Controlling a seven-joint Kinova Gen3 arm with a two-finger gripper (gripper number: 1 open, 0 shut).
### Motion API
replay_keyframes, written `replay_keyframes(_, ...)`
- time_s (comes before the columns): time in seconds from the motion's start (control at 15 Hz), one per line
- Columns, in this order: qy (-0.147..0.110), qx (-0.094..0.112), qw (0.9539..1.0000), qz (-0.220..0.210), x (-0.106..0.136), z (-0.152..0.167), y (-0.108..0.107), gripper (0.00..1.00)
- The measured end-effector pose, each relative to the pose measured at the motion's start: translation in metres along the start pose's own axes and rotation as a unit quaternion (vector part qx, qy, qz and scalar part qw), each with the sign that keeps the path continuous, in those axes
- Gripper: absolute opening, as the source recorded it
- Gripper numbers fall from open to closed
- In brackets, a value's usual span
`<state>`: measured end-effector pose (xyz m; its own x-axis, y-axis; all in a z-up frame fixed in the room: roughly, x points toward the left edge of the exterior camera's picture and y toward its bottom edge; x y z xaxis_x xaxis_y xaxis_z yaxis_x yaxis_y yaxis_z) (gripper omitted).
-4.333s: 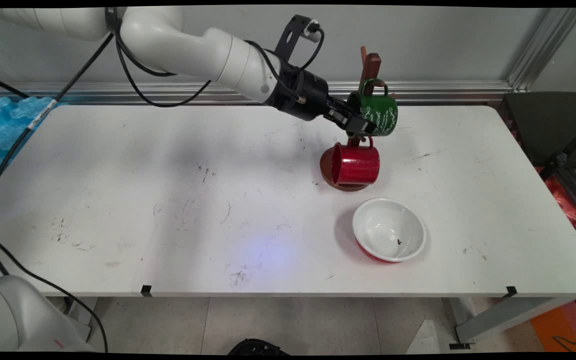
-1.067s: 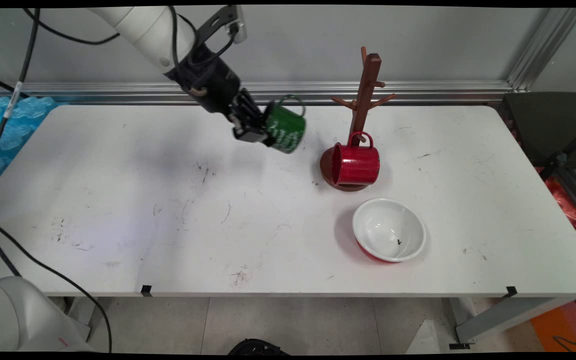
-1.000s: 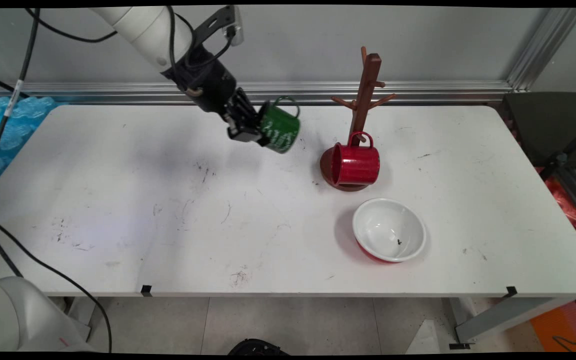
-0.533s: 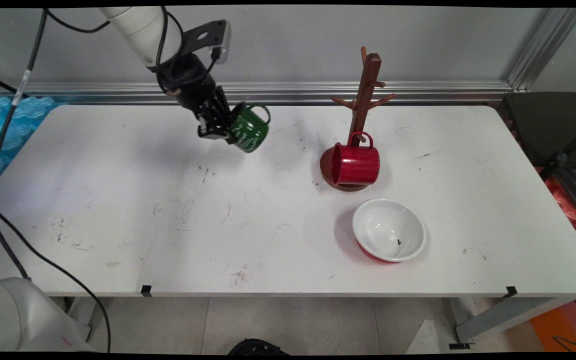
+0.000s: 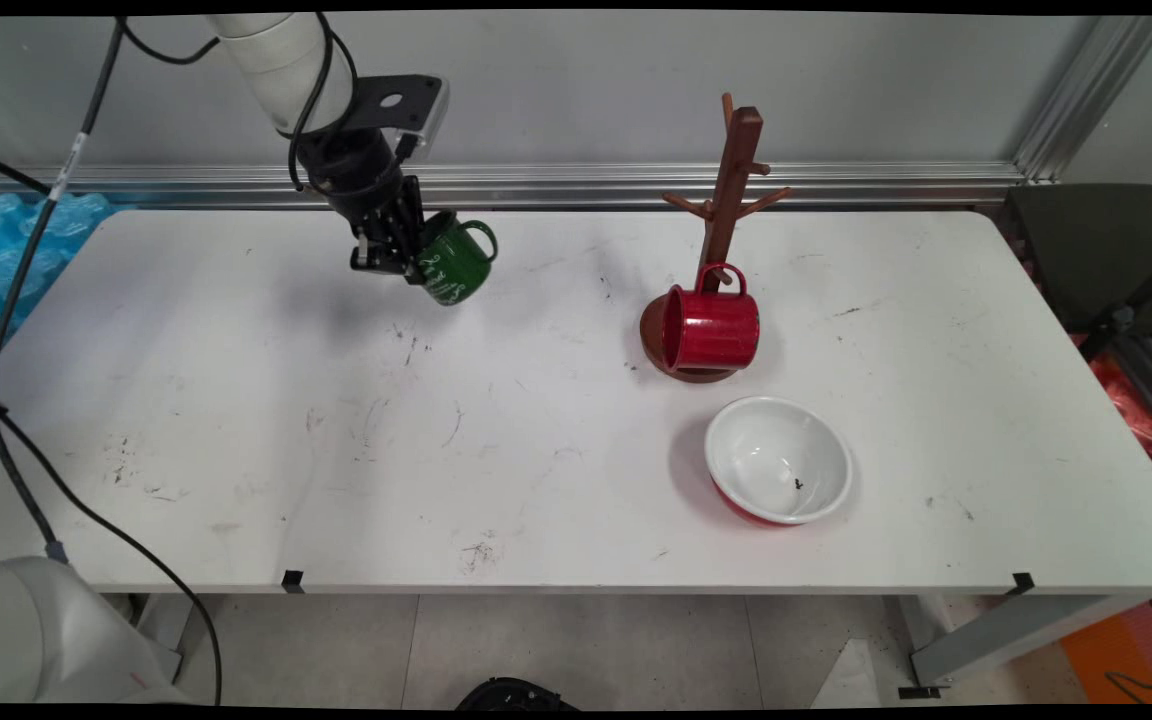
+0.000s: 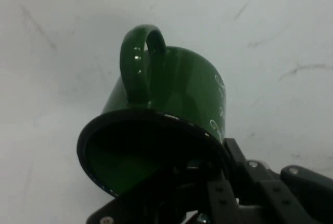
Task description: Place the picked object on the table
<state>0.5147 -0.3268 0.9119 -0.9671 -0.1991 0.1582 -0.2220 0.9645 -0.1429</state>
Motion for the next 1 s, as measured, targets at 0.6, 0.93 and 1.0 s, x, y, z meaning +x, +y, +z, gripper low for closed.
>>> replay_keyframes(0.6,-0.036,0.003,0.999,0.027,0.001,0.021,-0.008,0.0)
replay_keyframes(0.93,-0.035,0.001,0.9988,0.034,0.011,0.036,-0.004,0.0)
replay_keyframes(1.0,-0.034,0.0,0.9988,0.035,0.013,0.039,-0.004,0.0)
